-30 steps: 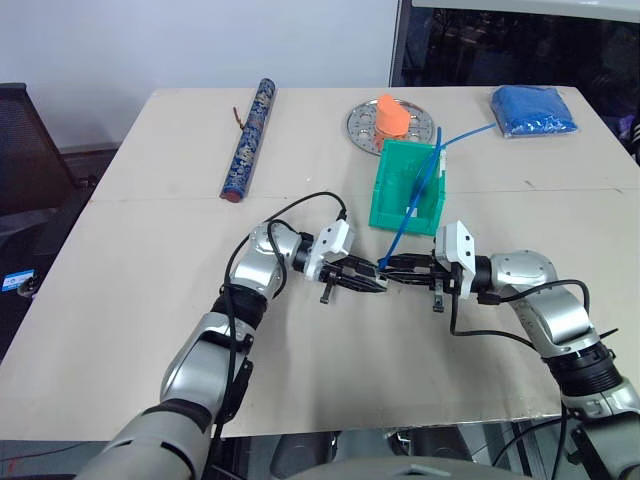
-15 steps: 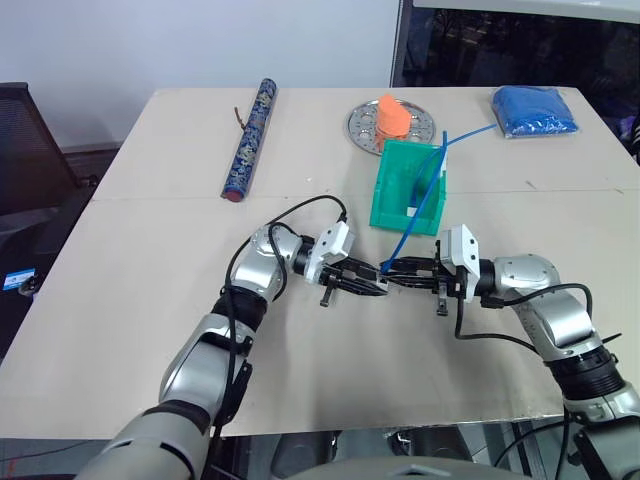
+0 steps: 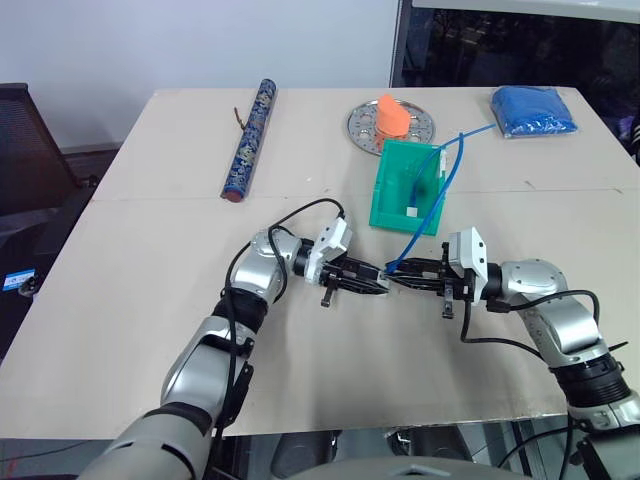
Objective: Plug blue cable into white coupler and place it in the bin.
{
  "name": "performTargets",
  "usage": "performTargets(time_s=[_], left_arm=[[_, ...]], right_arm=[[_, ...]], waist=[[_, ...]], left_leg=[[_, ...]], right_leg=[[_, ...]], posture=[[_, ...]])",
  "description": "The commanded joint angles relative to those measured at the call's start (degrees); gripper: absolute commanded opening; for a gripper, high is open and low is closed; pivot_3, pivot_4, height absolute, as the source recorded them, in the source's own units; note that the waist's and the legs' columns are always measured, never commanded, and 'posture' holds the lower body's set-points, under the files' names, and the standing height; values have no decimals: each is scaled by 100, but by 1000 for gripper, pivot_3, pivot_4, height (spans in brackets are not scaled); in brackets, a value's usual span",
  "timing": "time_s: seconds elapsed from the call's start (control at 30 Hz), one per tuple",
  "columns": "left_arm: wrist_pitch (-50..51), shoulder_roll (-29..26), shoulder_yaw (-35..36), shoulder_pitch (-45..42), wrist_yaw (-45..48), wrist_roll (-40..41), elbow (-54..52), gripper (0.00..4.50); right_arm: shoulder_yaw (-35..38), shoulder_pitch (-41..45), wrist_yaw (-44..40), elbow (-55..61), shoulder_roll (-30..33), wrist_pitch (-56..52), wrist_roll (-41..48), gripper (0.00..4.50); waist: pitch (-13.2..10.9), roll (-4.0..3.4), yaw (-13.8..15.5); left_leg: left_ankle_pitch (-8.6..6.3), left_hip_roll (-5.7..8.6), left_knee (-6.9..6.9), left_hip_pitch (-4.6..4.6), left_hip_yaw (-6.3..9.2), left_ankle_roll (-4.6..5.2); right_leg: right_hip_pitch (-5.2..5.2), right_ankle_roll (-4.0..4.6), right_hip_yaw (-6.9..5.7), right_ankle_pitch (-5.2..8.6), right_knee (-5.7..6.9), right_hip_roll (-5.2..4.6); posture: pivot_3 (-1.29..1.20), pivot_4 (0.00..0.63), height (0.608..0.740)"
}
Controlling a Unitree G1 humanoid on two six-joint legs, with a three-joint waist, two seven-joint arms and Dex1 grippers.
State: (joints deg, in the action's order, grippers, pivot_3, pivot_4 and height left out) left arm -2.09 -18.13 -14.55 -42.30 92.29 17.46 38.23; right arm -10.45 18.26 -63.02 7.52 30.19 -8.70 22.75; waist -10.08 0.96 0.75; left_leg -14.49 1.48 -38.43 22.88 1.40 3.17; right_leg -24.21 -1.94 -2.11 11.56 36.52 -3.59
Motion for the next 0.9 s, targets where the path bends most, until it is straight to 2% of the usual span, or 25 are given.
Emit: performTargets(time_s=[0.03,0.2,0.33,0.43,0.5,0.63,0.7,0.8,0.9], left_arm=[[-374,91,297,-126,-10,147,-378,530],[-513,322,396,-212,-171,227,-627,530],[-40,497,615,-322,-397,586,-961,530],[502,623,804,-394,-584,909,-1267,530],[639,635,833,-392,-613,899,-1361,530],[359,378,483,-104,-383,290,-1309,530],[309,248,357,51,-501,-18,-1296,1601],[257,42,344,255,-973,-360,-1516,2830],[978,-251,691,357,-1566,-189,-2120,4318]], right_arm=[[-254,-139,-51,63,121,-406,-139,0],[-523,-138,111,-284,125,-1179,-274,0],[-804,-241,-61,-601,201,-1552,-387,0],[-1037,-287,-210,-747,275,-1387,-632,0],[-780,-143,-60,-759,57,-1283,-443,0],[89,338,121,-302,-352,-1950,731,0],[337,595,201,-185,-379,-2181,990,0],[615,999,411,-259,-388,-2550,1170,0],[876,1592,715,-675,-395,-2782,1165,0]], waist=[[0,0,0],[0,0,2],[0,0,2],[0,0,7],[0,1,-1],[-1,1,-18],[0,1,-5],[-1,-1,3],[-2,-1,-28]], left_leg=[[0,0,0,0,0,0],[0,0,0,0,0,0],[0,0,-1,0,0,0],[0,2,-1,0,1,0],[0,2,-2,0,0,0],[0,-6,-2,-4,1,0],[0,-7,-1,-10,4,-1],[0,-5,-1,-7,6,-1],[0,-2,-2,-7,-4,-1]], right_leg=[[0,0,0,0,0,0],[0,1,1,0,0,-1],[0,1,2,0,3,-2],[0,0,1,0,3,-1],[0,0,2,0,2,0],[-1,1,2,-1,9,3],[-1,2,9,-1,18,1],[-1,3,22,-1,17,-5],[-4,3,37,-2,16,-9]], posture=[[0,150,740],[0,150,740],[0,150,740],[0,150,740],[0,150,740],[0,150,740],[0,150,740],[0,150,740],[0,150,740]])
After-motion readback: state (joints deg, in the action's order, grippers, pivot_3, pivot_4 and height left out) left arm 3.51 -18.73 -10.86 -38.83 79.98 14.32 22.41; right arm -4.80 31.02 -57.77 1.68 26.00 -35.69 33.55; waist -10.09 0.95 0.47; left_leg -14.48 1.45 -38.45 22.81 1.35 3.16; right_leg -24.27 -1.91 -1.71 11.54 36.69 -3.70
